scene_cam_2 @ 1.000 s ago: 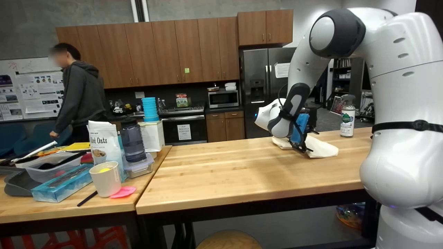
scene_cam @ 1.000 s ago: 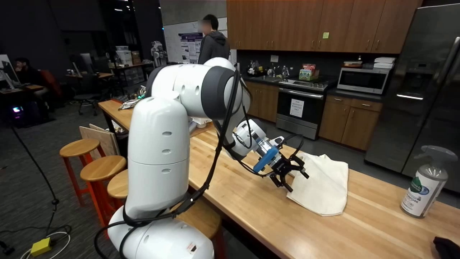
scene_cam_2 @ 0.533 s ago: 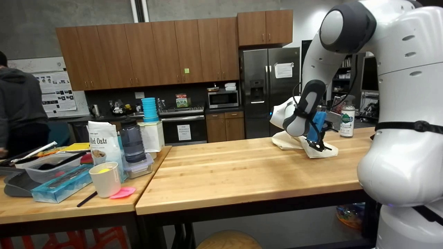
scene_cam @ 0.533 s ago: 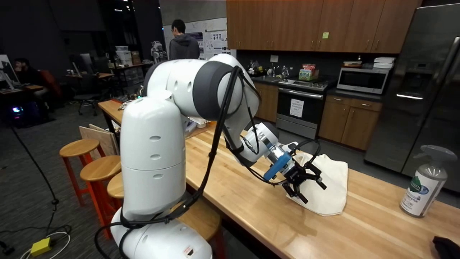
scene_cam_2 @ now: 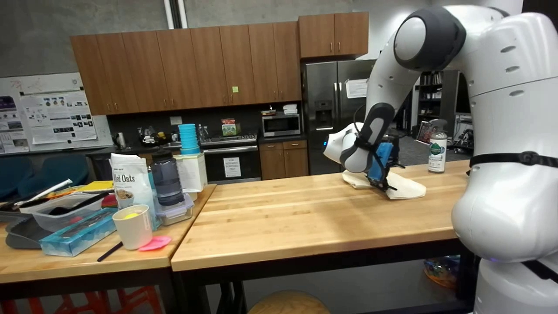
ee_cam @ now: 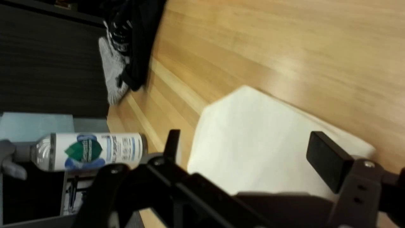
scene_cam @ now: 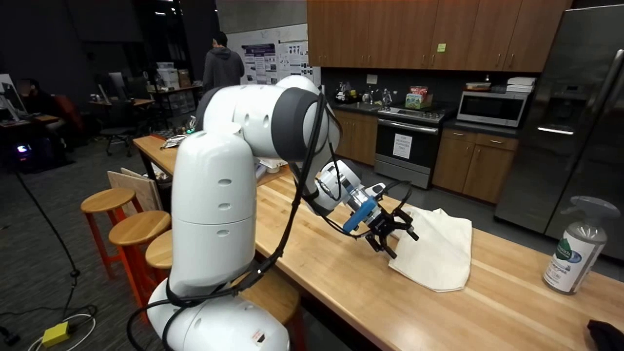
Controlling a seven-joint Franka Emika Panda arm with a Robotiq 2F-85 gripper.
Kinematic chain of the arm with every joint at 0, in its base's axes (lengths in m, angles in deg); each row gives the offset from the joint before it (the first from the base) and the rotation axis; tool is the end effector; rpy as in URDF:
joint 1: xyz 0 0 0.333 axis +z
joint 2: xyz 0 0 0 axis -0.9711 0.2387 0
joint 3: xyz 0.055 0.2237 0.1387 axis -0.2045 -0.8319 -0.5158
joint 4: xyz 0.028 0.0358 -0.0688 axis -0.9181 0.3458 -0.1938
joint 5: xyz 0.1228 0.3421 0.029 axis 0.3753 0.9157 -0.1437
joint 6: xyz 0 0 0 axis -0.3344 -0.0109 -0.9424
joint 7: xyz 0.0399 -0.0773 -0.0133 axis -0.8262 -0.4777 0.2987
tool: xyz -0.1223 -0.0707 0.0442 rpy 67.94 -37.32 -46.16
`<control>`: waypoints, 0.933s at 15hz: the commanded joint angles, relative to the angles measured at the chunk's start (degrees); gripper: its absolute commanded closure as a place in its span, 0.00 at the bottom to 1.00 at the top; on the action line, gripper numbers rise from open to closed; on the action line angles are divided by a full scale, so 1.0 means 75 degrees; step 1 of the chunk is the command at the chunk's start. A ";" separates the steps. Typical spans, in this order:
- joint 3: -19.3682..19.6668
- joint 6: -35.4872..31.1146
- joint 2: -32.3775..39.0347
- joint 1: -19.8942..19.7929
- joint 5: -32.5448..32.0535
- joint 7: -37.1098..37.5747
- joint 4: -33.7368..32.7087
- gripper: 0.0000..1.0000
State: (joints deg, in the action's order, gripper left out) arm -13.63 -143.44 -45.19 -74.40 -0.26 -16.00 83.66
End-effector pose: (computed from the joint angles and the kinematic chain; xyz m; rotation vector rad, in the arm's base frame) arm 0.4903 -0.0840 0.2372 2.1172 0.1027 -0.2335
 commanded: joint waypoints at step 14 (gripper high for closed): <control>-0.0016 0.0957 0.2554 0.0812 0.0389 -0.0123 -0.3247 0.00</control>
State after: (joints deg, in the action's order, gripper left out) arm -14.35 -138.09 -27.12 -68.17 1.44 -16.19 61.60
